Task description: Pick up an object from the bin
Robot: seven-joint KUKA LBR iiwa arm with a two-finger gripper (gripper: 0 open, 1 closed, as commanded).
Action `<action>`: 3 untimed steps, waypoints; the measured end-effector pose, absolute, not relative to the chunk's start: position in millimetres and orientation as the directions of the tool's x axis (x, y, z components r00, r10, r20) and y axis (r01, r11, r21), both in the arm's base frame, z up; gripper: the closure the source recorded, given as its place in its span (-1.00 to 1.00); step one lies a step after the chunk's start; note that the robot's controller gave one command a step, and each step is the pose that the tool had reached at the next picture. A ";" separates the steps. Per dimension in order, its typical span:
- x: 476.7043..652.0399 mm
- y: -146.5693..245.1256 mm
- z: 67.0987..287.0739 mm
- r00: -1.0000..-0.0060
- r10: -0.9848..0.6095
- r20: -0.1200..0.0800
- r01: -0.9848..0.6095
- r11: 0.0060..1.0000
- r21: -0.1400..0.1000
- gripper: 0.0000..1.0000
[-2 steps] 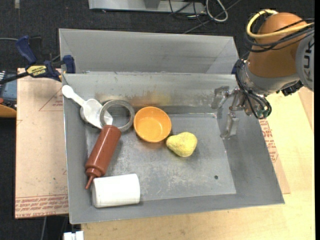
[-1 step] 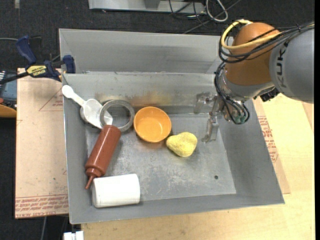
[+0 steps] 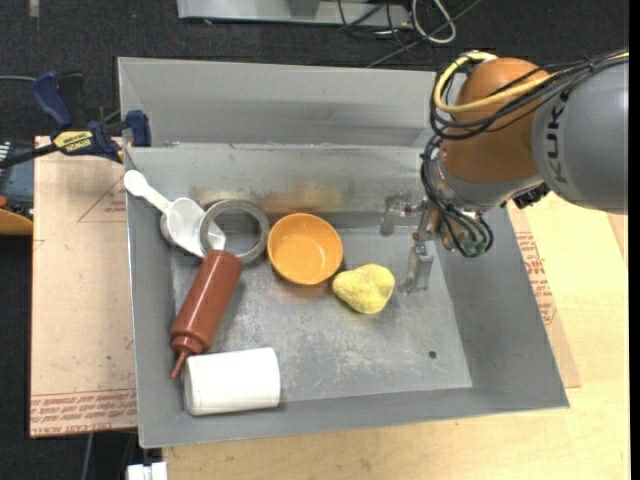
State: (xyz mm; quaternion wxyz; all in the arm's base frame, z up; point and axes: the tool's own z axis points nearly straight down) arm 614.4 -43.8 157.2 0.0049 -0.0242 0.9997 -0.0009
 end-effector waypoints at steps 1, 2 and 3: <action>612.8 -30.5 102.1 -1.000 -0.001 -0.003 -0.001 1.000 0.002 -1.00; 597.6 -10.0 82.3 -0.992 -0.121 -0.026 -0.121 0.993 -0.007 1.00; 597.6 -10.0 82.4 -0.992 -0.121 -0.026 -0.121 0.993 -0.007 1.00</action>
Offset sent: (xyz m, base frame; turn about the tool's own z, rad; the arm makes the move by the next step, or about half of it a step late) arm -0.0202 0.0356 -0.0786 -0.0763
